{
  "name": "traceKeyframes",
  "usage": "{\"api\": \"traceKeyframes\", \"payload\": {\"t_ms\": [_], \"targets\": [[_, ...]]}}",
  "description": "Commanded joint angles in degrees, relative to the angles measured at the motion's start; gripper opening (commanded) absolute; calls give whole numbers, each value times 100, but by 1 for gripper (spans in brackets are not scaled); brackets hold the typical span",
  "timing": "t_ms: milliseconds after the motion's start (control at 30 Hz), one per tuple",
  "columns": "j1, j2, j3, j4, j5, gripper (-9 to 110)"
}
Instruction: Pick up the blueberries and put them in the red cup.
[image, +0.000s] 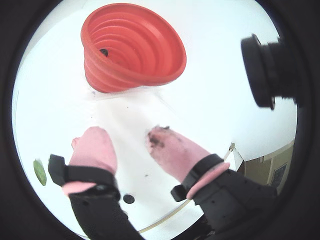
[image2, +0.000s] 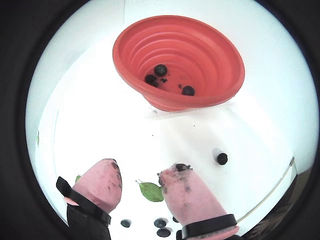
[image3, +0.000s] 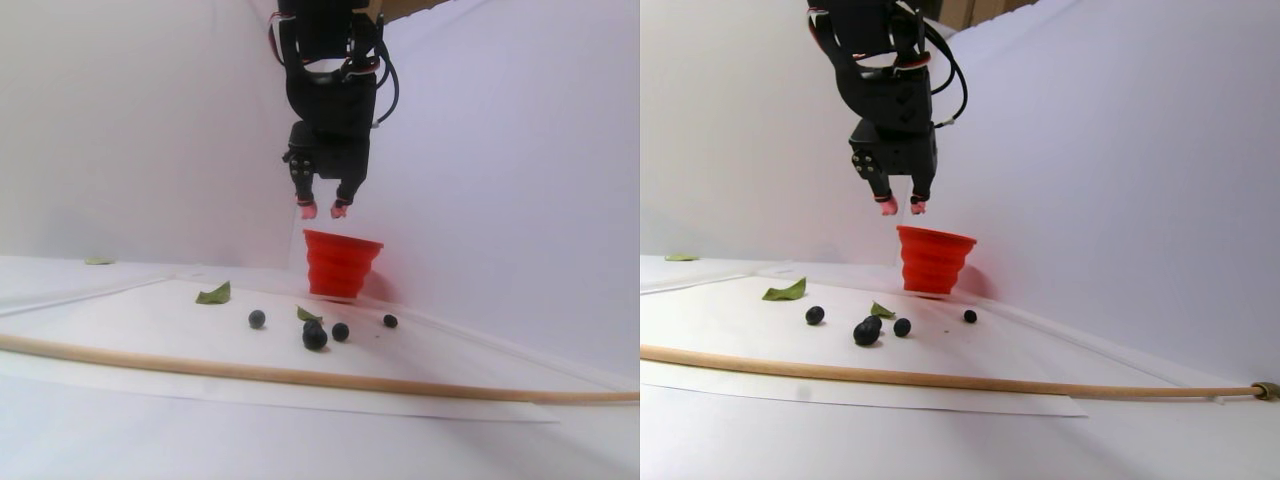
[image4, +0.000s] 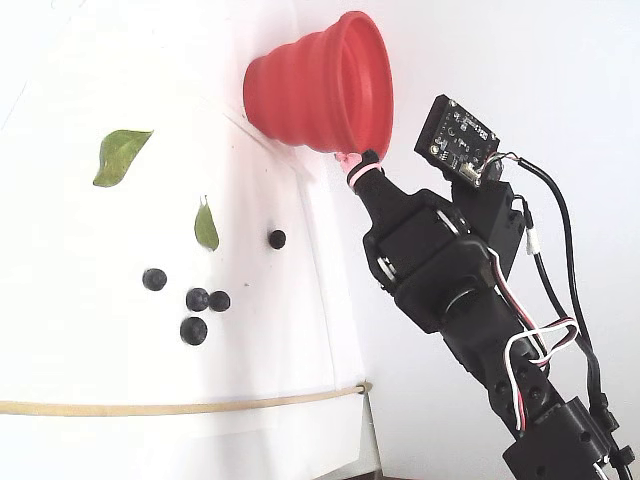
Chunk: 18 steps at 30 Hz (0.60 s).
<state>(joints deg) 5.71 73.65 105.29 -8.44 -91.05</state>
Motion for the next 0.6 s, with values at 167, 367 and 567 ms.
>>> {"api": "traceKeyframes", "payload": {"t_ms": [167,367,567], "targets": [[-88,1099,316,167,167,15],[-202,1239,615,229,316,16],[-272,1310,791,404,483,16]]}}
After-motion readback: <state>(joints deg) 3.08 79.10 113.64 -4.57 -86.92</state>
